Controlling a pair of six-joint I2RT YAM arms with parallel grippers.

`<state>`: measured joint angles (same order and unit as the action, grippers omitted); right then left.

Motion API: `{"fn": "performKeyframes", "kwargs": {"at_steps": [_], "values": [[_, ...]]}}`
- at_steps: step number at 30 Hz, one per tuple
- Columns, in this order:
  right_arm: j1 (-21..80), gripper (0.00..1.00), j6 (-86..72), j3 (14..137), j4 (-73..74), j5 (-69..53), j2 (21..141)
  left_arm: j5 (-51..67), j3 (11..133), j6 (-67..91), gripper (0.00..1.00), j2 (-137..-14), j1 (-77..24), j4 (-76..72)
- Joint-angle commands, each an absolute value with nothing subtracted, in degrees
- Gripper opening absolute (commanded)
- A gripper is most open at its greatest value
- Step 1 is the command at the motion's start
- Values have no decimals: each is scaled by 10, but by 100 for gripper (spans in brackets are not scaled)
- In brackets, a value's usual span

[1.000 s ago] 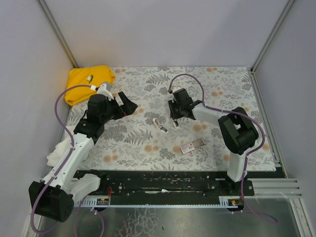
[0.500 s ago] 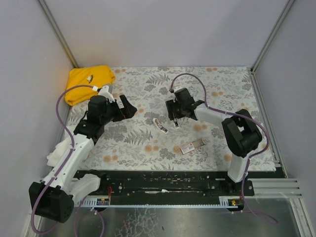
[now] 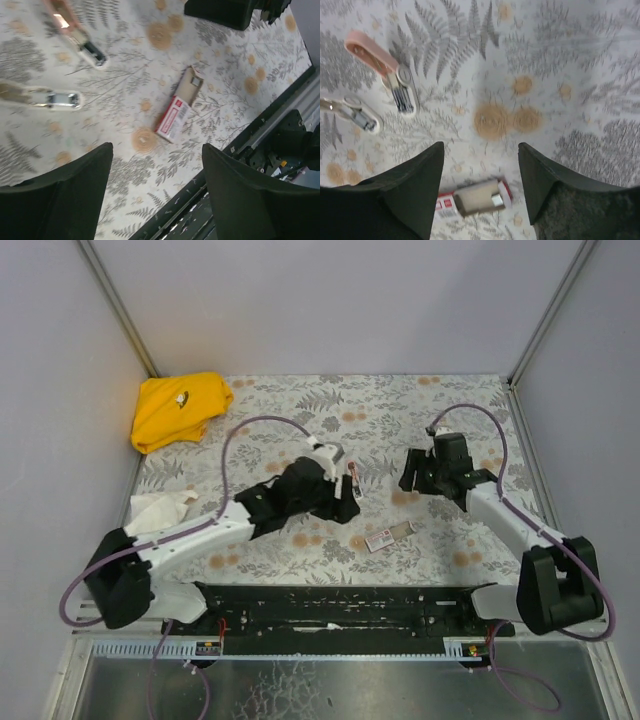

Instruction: Load the staples into the stapler

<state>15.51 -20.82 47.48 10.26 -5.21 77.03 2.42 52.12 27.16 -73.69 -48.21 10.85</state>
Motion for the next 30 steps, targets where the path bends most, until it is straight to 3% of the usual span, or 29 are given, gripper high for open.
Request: {"fn": "performKeyframes", "kwargs": {"at_steps": [1,6,12,30], "values": [[158,63,-202,453,166,-75,713,8,570,300,67,-812,-523,25],[176,48,-219,403,180,-81,688,32,546,344,63,-844,-525,-10],[274,36,-223,409,200,17,728,24,490,375,62,-818,-525,-20],[322,30,-219,454,255,113,811,20,427,403,57,-770,-525,-25]]}}
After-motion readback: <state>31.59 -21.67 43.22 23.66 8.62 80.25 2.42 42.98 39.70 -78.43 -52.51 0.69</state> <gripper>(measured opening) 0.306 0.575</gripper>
